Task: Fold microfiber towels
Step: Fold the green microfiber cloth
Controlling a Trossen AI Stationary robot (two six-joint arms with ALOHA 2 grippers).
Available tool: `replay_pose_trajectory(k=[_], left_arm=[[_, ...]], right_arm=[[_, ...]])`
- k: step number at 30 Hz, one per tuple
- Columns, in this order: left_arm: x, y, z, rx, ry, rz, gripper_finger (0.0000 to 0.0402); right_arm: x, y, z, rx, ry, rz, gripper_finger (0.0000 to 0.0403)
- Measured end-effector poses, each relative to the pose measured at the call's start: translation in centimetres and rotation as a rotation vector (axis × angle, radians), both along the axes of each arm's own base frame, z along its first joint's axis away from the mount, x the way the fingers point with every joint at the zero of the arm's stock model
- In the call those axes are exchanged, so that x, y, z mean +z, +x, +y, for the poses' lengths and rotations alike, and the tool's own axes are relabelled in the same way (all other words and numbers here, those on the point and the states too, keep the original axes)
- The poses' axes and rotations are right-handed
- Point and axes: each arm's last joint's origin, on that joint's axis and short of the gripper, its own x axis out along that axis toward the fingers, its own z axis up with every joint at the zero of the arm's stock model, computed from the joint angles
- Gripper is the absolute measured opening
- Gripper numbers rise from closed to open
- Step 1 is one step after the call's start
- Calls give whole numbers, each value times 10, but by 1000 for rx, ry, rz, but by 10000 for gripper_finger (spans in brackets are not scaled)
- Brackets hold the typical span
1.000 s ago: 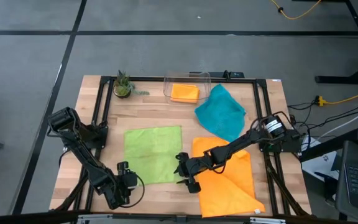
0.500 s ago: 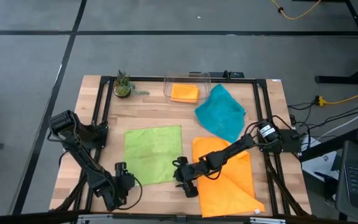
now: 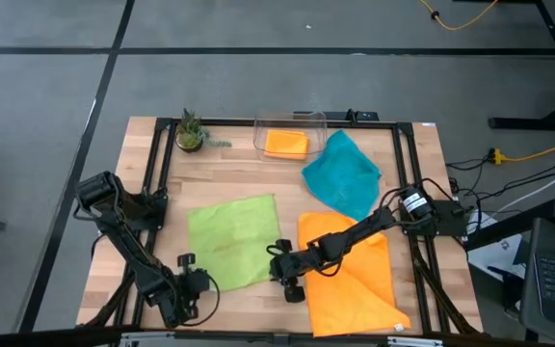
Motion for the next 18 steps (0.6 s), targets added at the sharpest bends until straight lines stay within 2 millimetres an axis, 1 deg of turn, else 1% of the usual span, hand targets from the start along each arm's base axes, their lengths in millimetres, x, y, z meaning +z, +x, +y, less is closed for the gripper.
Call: replay_pose_trajectory(k=[1,3,8,13,15,18], left_arm=[[0,0,0,2,-2,-4,26],[0,1,0,4,-2,-11,8],[0,1,0,4,-1,-15,3],[3,1,-1,5,-8,-19,1],[10,4,-4,7,-25,-38,0],[23,10,-11,-2,-44,-69,0]], right_arm=[[0,0,0,0,-1,1,90],[0,-1,2,2,-3,2,68],[-1,-3,6,10,1,4,10],[4,-2,14,36,6,-9,5],[10,-2,17,55,5,0,4],[23,-3,19,64,-40,41,3]])
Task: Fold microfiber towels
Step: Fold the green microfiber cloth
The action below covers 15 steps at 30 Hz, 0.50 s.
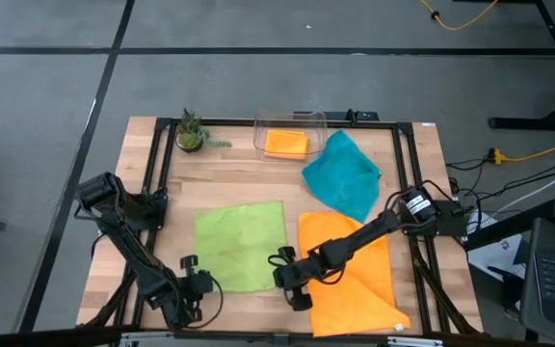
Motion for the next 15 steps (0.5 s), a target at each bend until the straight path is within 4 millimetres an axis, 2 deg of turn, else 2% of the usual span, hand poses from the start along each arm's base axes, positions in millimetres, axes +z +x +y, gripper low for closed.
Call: replay_pose_trajectory(k=[7,11,15], left_arm=[[35,12,-20,-24,-84,-34,0],[47,11,-18,-21,-12,3,0],[60,8,-14,-18,81,45,0]], right_arm=[[42,3,16,-50,-157,32,2],[65,2,30,-57,-275,-8,1],[83,3,35,-91,-420,-73,1]])
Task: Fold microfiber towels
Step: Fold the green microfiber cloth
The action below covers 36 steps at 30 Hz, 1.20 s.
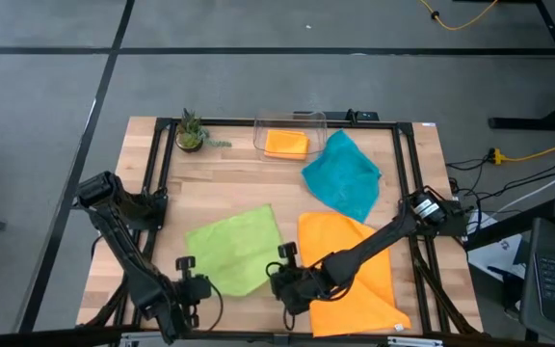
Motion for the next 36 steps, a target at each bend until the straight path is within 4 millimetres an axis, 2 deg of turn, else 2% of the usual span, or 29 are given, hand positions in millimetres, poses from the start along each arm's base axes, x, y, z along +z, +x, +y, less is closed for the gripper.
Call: replay_pose_trajectory(k=[4,12,19,26,31,36], left_arm=[[7,-3,6,3,94,22,0],[9,-7,32,86,290,120,0],[-16,3,54,165,281,194,0],[-32,4,74,218,331,257,0],[-40,7,80,259,272,309,4],[-43,8,85,299,264,331,45]], right_arm=[[2,6,-11,-15,-80,-20,0],[-2,31,-69,-146,-189,-20,0],[-6,50,-118,-178,-119,12,0],[-13,59,-148,-158,-23,52,1],[-20,66,-163,-173,-5,46,29],[-21,68,-175,-182,-23,49,79]])
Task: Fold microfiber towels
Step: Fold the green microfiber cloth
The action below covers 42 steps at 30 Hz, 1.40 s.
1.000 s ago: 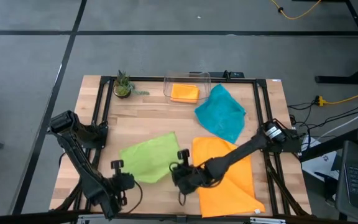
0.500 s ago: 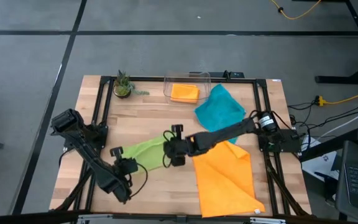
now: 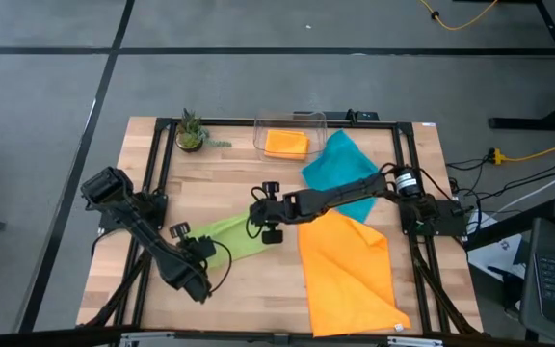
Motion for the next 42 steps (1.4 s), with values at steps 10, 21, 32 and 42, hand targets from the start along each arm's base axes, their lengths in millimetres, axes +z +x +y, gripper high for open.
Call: replay_pose_trajectory(k=[10,21,32,42], left_arm=[[7,-10,13,130,156,49,119],[27,-4,-10,122,30,0,121],[4,-3,-29,194,-145,-191,122],[-30,-5,-29,320,-335,-277,121]], right_arm=[[4,-1,-15,-71,29,-5,160],[41,-34,35,-9,134,72,157],[7,-48,76,-31,349,43,156],[-2,-58,94,-42,380,59,156]])
